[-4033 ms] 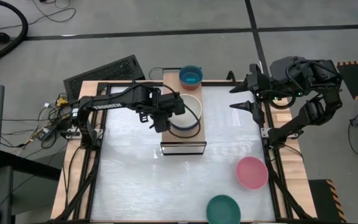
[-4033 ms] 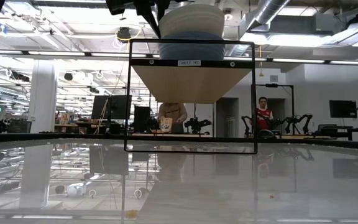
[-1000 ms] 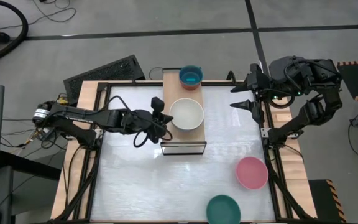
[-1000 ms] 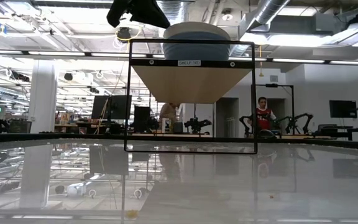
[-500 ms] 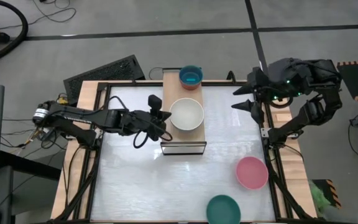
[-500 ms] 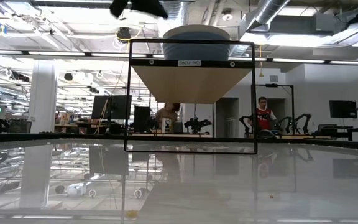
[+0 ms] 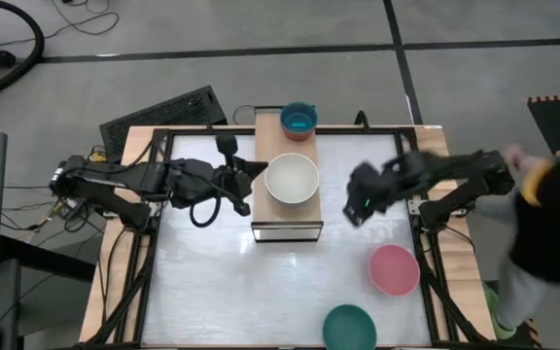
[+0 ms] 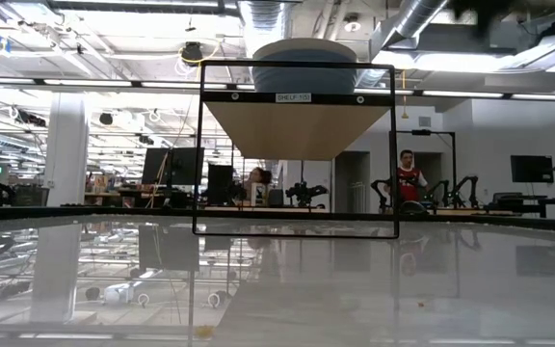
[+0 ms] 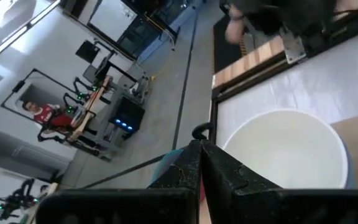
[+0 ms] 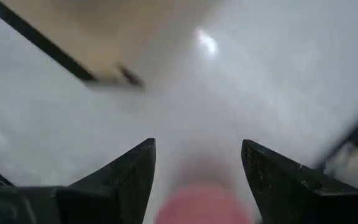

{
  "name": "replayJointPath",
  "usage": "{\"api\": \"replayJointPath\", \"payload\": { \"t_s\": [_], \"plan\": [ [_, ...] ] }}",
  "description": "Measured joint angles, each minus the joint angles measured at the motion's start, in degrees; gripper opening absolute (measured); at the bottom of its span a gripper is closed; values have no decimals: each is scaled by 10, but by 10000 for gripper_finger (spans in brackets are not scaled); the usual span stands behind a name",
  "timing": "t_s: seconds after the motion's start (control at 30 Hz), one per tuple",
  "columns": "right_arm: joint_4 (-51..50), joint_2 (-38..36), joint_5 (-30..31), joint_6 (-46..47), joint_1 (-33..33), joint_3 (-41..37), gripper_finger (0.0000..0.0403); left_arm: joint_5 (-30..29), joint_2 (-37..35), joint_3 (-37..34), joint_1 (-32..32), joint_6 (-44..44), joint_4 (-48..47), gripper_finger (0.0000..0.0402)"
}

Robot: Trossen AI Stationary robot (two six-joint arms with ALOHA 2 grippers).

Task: Place and stack bowls onto a shelf
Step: Stack the light pink bowl on top of the white bowl on the shelf

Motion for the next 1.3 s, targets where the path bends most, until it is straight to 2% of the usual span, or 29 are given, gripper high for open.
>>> {"api": "replayJointPath", "payload": {
  "t_s": [0.13, 0.3, 0.5, 0.63, 0.77, 1.07, 1.3],
  "plan": [
    [9, 1, -49, 121, 42, -124, 265, 2, -6, 0, -4, -8, -5, 10],
    [131, 1, -110, 241, 114, -233, 265, 18, -8, 0, -4, -34, -24, 39],
    [285, 4, -126, 376, 189, -291, 265, 32, -8, 0, -5, -61, -45, 72],
    [294, 8, -140, 444, 232, -299, 265, 30, -8, 0, -5, -65, -49, 83],
    [294, 8, -138, 475, 270, -300, 265, 30, -8, 0, -4, -67, -49, 84],
    [293, 8, -121, 475, 321, -300, 265, 31, -8, 0, -4, -85, -50, 84],
    [315, 47, -126, 395, 339, -301, 265, 31, -8, 0, -4, -110, -90, 84]
  ]
}}
